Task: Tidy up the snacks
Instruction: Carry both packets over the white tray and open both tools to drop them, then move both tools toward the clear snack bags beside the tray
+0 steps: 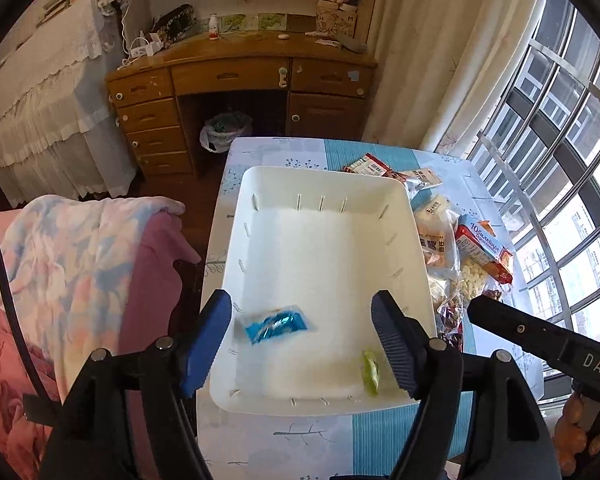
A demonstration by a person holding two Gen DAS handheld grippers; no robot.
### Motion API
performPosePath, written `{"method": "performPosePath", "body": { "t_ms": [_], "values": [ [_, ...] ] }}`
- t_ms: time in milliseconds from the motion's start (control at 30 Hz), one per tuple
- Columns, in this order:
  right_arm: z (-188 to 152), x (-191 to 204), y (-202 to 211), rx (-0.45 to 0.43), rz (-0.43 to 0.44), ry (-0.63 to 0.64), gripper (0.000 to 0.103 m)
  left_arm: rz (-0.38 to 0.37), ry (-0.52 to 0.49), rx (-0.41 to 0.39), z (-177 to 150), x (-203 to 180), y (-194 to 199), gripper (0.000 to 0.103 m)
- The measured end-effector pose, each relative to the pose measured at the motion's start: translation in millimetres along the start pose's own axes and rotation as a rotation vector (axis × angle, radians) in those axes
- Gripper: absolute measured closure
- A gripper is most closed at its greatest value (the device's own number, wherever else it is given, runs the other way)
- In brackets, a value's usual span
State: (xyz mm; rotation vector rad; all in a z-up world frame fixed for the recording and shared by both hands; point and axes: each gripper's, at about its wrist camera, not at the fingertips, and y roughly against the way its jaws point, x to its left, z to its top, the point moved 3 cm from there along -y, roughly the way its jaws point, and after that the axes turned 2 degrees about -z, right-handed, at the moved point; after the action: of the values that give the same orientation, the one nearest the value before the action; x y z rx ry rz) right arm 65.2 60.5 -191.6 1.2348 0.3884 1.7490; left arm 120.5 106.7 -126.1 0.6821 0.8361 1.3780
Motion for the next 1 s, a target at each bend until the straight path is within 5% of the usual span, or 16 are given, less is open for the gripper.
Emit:
{"method": "performPosePath", "body": {
  "t_ms": [400,567,700,1000],
  "values": [
    [-11.3,-33.2,42.8,-0.078,-0.115,-0.058,0.098,-0.094,-0.049,-0.022,-9.8,-39.6,12.5,0.031],
    [-17.6,-56.1,64.3,-0.098,-0.209,-0.074,0.076,-0.119,-0.096,-0.010,-14.3,-73.7,13.7,0.031],
    [-18.2,-79.5,80.9,-0.097,-0.265,-0.084,0.075,-0.145,-0.096,-0.006,-16.2,-97.6,14.3,0.027],
    [-10.7,-129.7,108.3,-0.070,-0.346,-0.063,0.056,-0.168,-0.089,0.023,-16.5,-153.3,7.8,0.020]
  ]
}}
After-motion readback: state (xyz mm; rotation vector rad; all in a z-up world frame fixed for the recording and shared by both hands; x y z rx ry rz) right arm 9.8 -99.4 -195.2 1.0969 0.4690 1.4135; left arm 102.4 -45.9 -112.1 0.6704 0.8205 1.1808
